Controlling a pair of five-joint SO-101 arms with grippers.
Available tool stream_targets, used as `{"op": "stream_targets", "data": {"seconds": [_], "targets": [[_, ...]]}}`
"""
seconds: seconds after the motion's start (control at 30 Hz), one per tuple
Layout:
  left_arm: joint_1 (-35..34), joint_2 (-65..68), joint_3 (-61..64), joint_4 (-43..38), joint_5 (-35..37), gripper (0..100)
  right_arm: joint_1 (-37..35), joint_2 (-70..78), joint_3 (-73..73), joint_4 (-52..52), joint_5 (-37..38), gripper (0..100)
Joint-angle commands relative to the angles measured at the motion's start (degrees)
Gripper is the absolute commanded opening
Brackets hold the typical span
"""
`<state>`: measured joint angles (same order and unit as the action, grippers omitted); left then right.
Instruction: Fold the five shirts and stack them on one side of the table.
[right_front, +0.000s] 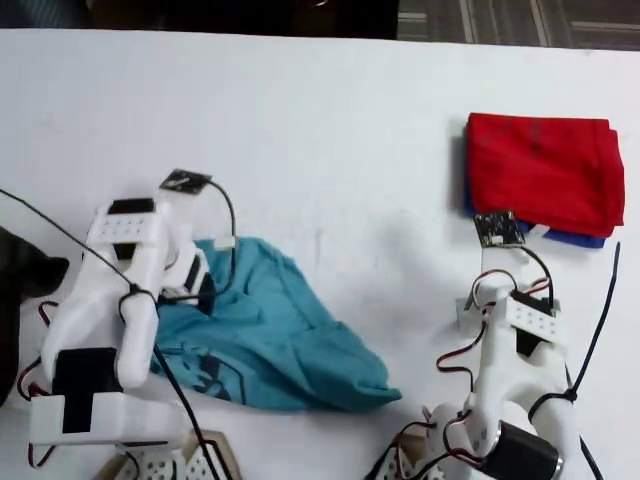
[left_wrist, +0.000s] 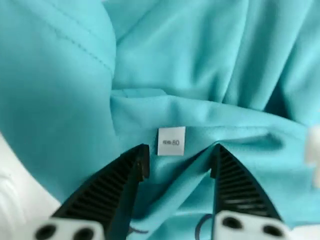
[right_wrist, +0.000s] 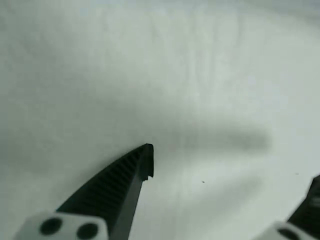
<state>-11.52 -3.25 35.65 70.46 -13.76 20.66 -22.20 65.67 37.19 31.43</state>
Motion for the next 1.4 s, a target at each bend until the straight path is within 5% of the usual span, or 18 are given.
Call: {"op": "stream_targets", "data": {"seconds": [0.0, 0.13, 0.4, 0.9, 1.17, 1.37], "targets": [[0.1, -1.9, -0.3, -1.6, 0.2, 21, -0.5, 0.5, -2.1, 0.3, -0.3, 45.4], [0.1, -2.0, -2.3, -1.4, 0.6, 1, -0.5, 0.5, -2.1, 0.3, -0.3, 45.4], [0.4, -2.5, -9.6, 5.3, 0.6, 3, -0.5, 0.5, -2.1, 0.3, -0.3, 45.4], [0.4, -2.7, -43.6, 32.1, 0.4, 3, -0.5, 0.5, -2.1, 0.3, -0.3, 45.4], [6.2, -14.1, -22.6, 32.2, -2.9, 3, -0.5, 0.5, -2.1, 0.3, -0.3, 45.4], [13.0, -28.7, -5.1, 31.8, -17.3, 3, -0.5, 0.5, -2.1, 0.3, -0.3, 45.4]]}}
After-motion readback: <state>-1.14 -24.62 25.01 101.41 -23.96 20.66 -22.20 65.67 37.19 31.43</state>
